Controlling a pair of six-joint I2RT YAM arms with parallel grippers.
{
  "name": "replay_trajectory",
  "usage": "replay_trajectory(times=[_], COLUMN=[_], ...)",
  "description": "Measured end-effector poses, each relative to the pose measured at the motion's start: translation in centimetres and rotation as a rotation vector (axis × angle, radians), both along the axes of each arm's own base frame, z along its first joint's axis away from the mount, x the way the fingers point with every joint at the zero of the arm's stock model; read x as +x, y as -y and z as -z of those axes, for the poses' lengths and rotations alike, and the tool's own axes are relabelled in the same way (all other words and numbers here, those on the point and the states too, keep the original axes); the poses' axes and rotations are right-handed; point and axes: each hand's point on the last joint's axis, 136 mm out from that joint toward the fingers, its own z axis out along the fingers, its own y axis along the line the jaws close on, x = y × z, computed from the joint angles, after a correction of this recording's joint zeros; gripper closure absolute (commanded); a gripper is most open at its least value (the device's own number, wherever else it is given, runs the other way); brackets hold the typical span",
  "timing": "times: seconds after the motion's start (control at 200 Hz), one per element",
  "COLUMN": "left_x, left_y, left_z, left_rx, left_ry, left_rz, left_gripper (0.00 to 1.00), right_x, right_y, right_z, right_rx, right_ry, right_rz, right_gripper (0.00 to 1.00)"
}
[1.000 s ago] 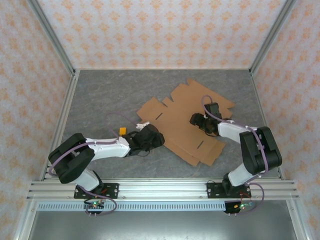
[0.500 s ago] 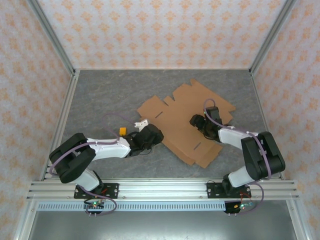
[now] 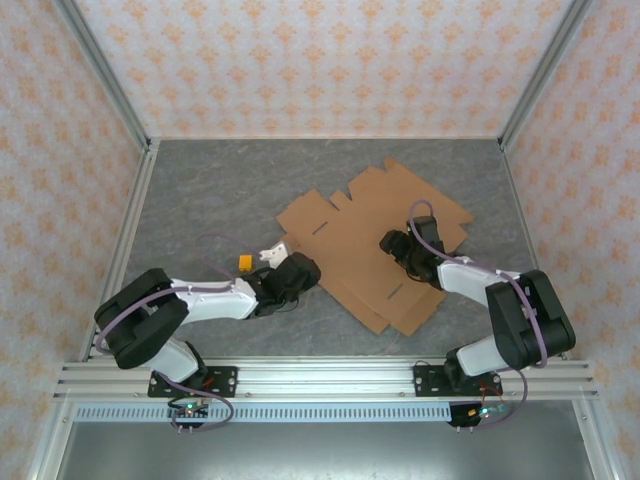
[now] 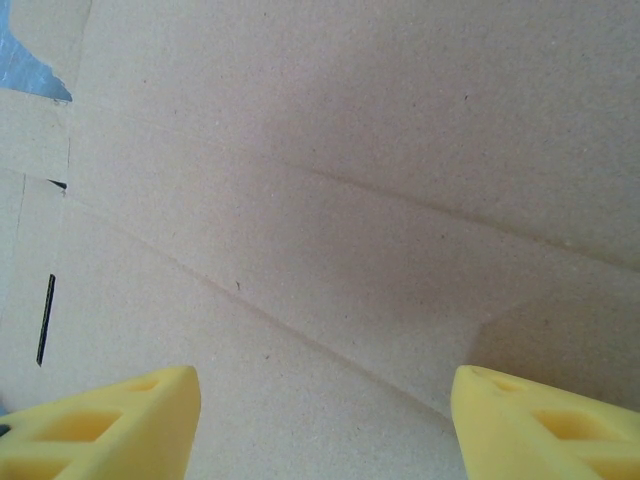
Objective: Fold the paper box
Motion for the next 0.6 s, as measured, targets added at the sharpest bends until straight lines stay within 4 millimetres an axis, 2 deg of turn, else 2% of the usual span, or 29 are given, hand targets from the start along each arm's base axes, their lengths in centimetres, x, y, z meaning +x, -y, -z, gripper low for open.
replay_trajectory(times=[0.29, 0.6], left_x=[-0.2, 1.3], left_y=[0.2, 1.1], left_z=[1.8, 1.8], left_rx=[0.009, -0.071], left_ry=[-0.056, -0.055], left_rz=[-0.009, -0.067], left_gripper=[0.5, 0.56], right_x=[0.0, -0.2], right_y=[0.1, -0.2], right_z=[0.0, 0.1], right_rx=[-0.003, 0.008], right_ry=[0.001, -0.002], right_rz=[0.007, 0.009], right_gripper=[0.33, 0.33])
